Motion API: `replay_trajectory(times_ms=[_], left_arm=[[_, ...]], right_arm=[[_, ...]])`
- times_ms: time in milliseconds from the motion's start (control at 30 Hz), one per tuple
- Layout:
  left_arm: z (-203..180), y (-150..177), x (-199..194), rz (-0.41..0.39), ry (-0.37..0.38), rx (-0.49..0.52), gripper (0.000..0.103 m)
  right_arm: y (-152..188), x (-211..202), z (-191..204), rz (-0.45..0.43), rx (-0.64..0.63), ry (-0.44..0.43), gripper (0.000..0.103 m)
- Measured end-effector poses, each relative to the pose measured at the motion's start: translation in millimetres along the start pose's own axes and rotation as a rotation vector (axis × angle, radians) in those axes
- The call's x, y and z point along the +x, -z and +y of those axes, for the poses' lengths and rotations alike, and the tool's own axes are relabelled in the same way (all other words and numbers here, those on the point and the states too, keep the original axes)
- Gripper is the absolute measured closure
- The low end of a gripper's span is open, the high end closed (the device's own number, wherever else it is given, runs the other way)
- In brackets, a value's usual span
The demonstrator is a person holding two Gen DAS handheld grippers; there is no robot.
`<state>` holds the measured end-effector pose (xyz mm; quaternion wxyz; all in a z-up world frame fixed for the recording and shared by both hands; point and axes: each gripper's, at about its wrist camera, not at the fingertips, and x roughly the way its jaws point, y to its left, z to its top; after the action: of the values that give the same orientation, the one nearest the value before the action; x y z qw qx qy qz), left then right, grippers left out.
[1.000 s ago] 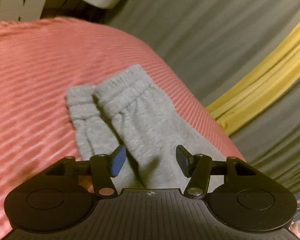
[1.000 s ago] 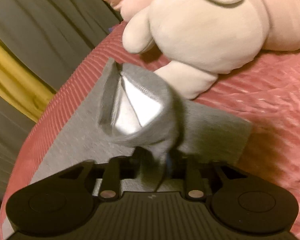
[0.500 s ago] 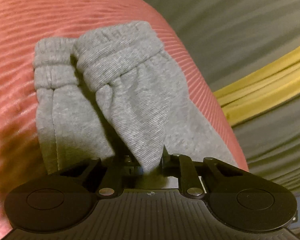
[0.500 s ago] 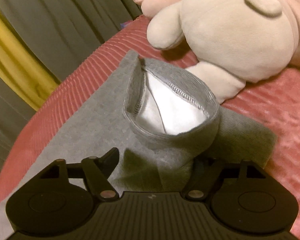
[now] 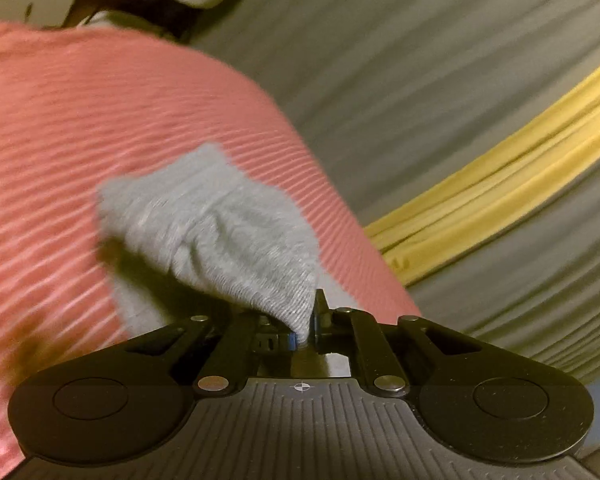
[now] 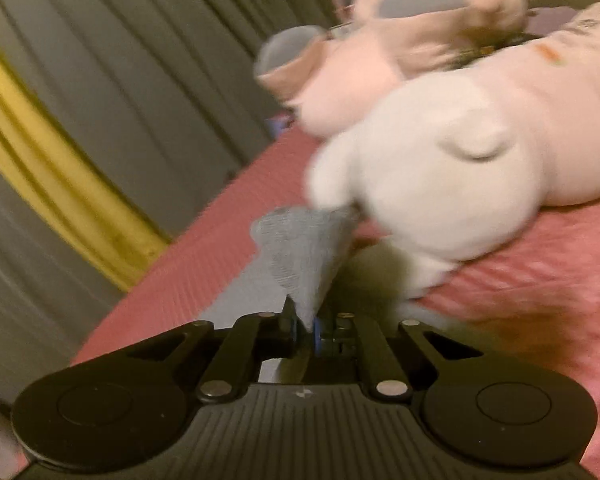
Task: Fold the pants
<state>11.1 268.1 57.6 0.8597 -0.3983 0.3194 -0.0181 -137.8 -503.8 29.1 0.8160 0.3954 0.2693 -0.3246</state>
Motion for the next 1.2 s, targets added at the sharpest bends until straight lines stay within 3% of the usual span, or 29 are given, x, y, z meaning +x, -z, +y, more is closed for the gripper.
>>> replay_trajectory(times_ms=[133,233,300,367,400,467,500,533,600,667,733,800,900,1033,1100,1200], left_arm=[[36.6,19.6,30.7,0.126,-0.204,0.005,0.089],[42.2,24.9,31.4,0.085,-0.209,-0.069,0.082],[30.7,23.4,28.3,0.052,-0.249,-0.030,0.077],[19.6,20.8,23.2,0.041,-0.306,0.014,0.064],[12.0,20.2,18.1,0.017,-0.349,0.041,0.060],[-1.0,18.1,8.4,-0.039,-0.448,0.079,0.031],[-5.9,18.3,2.2,-0.073,-0.517,0.094,0.024],[-8.4,17.9,-5.8,-0.111,-0.592,0.101,0.022],[-16.9,19.8,-19.0,-0.185,-0.656,0.139,0.022],[-31.7,20.8,-23.2,-0.216,-0.637,0.186,0.020],[-56.6,30.8,-23.6,-0.200,-0.547,0.270,0.018],[-83.7,47.6,-8.6,-0.137,-0.442,0.359,0.013],[-115.6,82.1,24.4,-0.018,-0.320,0.427,0.011],[-149.1,144.2,69.3,0.157,-0.238,0.557,0.013],[-157.1,174.4,81.1,0.216,-0.215,0.628,0.014],[-159.2,212.3,94.2,0.357,-0.231,0.748,0.015]], right_arm=[[16.2,28.9,-37.8,0.100,0.043,0.095,0.097],[20.9,25.7,-25.5,0.088,-0.044,0.131,0.096],[16.4,24.0,-10.4,0.091,-0.126,0.167,0.096],[11.6,22.0,-0.1,0.085,-0.173,0.210,0.093],[9.1,18.3,-1.5,0.073,-0.179,0.239,0.086],[5.4,9.8,1.9,0.033,-0.184,0.301,0.071],[5.4,3.1,5.7,-0.002,-0.198,0.319,0.063],[6.9,-2.5,10.4,-0.030,-0.218,0.313,0.057],[9.6,-12.7,25.5,-0.064,-0.265,0.318,0.043],[13.3,-23.8,40.7,-0.101,-0.276,0.216,0.041],[21.4,-27.3,57.9,-0.069,-0.248,0.028,0.026],[33.5,-14.8,78.9,0.038,-0.224,-0.153,0.021],[69.9,9.8,116.1,0.189,-0.237,-0.292,0.021],[127.6,36.7,149.2,0.350,-0.299,-0.341,0.021],[158.4,44.2,153.4,0.443,-0.365,-0.286,0.021],[197.5,20.7,158.0,0.403,-0.650,-0.225,0.021]])
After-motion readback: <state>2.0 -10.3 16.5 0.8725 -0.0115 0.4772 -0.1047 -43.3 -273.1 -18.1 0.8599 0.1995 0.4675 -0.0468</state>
